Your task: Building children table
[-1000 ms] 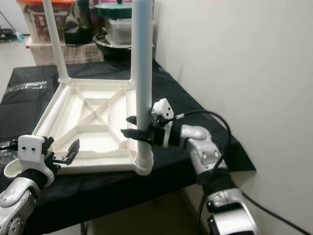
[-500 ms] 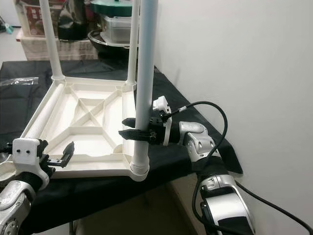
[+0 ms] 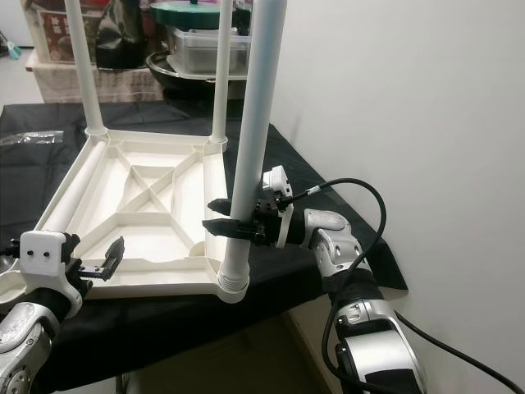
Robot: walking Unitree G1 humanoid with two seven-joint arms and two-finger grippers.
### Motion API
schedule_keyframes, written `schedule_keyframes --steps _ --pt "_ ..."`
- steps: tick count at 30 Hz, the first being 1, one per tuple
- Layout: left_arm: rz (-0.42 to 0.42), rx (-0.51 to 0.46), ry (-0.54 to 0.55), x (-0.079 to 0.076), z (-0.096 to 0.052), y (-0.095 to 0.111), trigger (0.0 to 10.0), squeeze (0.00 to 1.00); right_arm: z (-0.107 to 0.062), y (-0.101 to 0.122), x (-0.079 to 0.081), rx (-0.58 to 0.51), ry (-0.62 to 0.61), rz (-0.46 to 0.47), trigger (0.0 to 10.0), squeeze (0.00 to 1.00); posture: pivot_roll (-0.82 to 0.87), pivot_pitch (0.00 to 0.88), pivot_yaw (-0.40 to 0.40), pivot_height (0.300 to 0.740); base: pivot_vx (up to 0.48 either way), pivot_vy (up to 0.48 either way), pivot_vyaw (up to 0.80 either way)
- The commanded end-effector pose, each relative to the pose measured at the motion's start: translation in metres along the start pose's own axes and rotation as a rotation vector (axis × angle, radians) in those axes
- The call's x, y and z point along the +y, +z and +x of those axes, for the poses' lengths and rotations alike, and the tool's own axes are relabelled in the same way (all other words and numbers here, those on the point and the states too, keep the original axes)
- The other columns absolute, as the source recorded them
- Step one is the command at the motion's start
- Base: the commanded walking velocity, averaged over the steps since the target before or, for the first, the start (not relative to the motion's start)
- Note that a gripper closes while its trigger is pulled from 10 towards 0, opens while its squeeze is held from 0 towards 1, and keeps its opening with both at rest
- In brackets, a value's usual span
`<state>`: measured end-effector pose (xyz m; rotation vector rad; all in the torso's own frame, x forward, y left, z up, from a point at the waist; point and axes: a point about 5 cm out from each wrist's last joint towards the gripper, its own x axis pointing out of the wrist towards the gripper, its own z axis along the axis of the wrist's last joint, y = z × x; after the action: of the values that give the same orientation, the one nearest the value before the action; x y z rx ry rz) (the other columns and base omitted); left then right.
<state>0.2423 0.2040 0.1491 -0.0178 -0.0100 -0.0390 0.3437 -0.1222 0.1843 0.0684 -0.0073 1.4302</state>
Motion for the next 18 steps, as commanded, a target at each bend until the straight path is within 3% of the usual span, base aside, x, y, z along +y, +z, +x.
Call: schedule_keyframes --steps 1,5,7,9,10,13,15,17,18 --pt "-0.008 -0.007 -0.01 -0.004 -0.001 0.0 10.0 0.0 0.002 -0.025 0.006 0.028 -0.011 0.111 10.0 0.0 0.1 0.0 -0.123 0.74 0.0 0.0 0.0" --pt "-0.007 -0.006 -0.008 -0.003 -0.001 0.0 10.0 0.0 0.003 -0.029 0.005 0.032 -0.061 0.097 10.0 0.0 0.1 0.0 -0.123 0.74 0.0 0.0 0.0" --pt "-0.007 -0.007 -0.004 -0.002 -0.001 -0.001 10.0 0.0 0.007 -0.034 0.0 0.051 -0.221 0.027 10.0 0.0 0.1 0.0 -0.129 0.74 0.0 0.0 0.0" --pt "-0.006 -0.007 0.002 -0.001 -0.002 -0.001 10.0 0.0 0.009 -0.041 -0.013 0.064 -0.489 0.05 10.0 0.0 0.1 0.0 -0.13 0.74 0.0 0.0 0.0" --pt "-0.006 -0.007 0.002 -0.001 -0.002 -0.001 10.0 0.0 0.009 -0.041 -0.013 0.064 -0.489 0.05 10.0 0.0 0.1 0.0 -0.13 0.74 0.0 0.0 0.0" --pt "-0.006 -0.009 0.007 -0.001 -0.002 0.0 10.0 0.0 0.006 -0.052 -0.022 0.133 -0.811 0.052 10.0 0.0 0.1 0.0 -0.126 0.74 0.0 0.0 0.0" --pt "-0.006 -0.009 0.007 -0.001 -0.002 0.0 10.0 0.0 0.006 -0.052 -0.022 0.133 -0.811 0.052 10.0 0.0 0.1 0.0 -0.126 0.74 0.0 0.0 0.0" --pt "-0.005 -0.01 0.007 0.0 -0.002 0.0 10.0 0.0 0.006 -0.061 -0.023 0.165 -0.967 0.111 10.0 0.0 0.1 0.0 -0.117 0.74 0.0 0.0 0.0" --pt "-0.005 -0.01 0.007 0.0 -0.002 0.0 10.0 0.0 0.006 -0.061 -0.023 0.165 -0.967 0.111 10.0 0.0 0.1 0.0 -0.117 0.74 0.0 0.0 0.0"
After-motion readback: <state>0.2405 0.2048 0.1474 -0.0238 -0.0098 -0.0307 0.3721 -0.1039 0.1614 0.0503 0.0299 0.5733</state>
